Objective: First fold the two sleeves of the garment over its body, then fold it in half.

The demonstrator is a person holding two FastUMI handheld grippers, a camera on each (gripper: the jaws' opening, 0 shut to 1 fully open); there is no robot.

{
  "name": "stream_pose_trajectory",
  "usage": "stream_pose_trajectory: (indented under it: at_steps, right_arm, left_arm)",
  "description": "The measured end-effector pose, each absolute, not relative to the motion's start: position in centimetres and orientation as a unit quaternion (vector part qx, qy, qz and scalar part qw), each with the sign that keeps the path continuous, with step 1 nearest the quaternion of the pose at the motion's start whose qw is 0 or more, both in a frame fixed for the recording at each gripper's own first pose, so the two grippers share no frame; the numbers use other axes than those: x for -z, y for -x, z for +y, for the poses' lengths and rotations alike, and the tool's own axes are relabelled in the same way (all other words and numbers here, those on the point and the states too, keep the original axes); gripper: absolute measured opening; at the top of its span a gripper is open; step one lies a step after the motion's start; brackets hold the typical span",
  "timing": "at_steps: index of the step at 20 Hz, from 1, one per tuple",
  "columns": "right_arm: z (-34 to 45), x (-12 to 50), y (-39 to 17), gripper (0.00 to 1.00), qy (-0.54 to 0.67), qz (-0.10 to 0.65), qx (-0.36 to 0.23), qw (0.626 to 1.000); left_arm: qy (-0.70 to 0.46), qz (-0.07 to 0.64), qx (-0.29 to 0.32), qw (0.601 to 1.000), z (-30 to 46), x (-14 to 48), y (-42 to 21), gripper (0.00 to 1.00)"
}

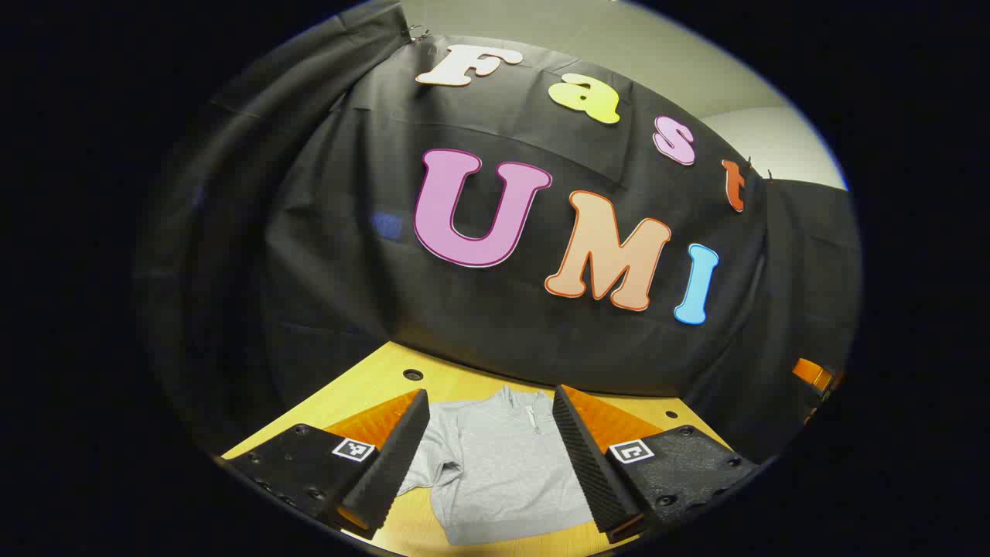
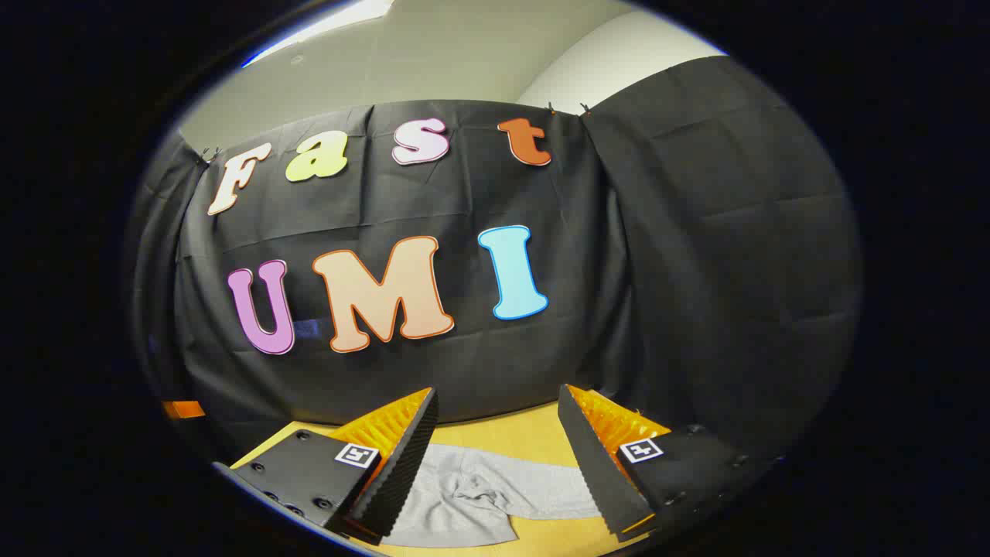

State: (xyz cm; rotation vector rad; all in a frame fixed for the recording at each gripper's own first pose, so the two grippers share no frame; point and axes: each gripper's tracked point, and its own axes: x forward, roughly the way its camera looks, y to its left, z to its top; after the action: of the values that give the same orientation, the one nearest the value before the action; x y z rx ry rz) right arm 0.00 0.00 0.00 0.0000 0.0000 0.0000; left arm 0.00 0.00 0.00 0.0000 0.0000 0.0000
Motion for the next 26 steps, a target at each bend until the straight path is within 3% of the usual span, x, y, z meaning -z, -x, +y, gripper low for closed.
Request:
stream_pose_trajectory:
  at_steps: [12,14,17,26]
  right_arm:
    - [-2.2,0.0,0.5,1.0,0.007,0.003,0.02,1.0]
    - [-2.6,0.2,0.6,0.94,0.006,0.006,0.023,1.0]
    - [-3.7,1.0,0.6,0.97,0.009,0.013,0.036,0.999]
    - [-14.4,7.3,0.0,0.97,0.032,0.076,0.116,0.99]
  left_arm:
    - [0.008,0.012,-0.007,1.0,-0.3,1.0,-0.5,0.94]
    - [0.01,0.014,-0.008,1.0,-0.3,1.1,-0.4,0.94]
    - [0.007,0.017,-0.014,1.0,0.0,1.5,-0.4,0.94]
    - [-0.014,0.018,-0.039,0.999,1.5,1.2,-0.4,0.94]
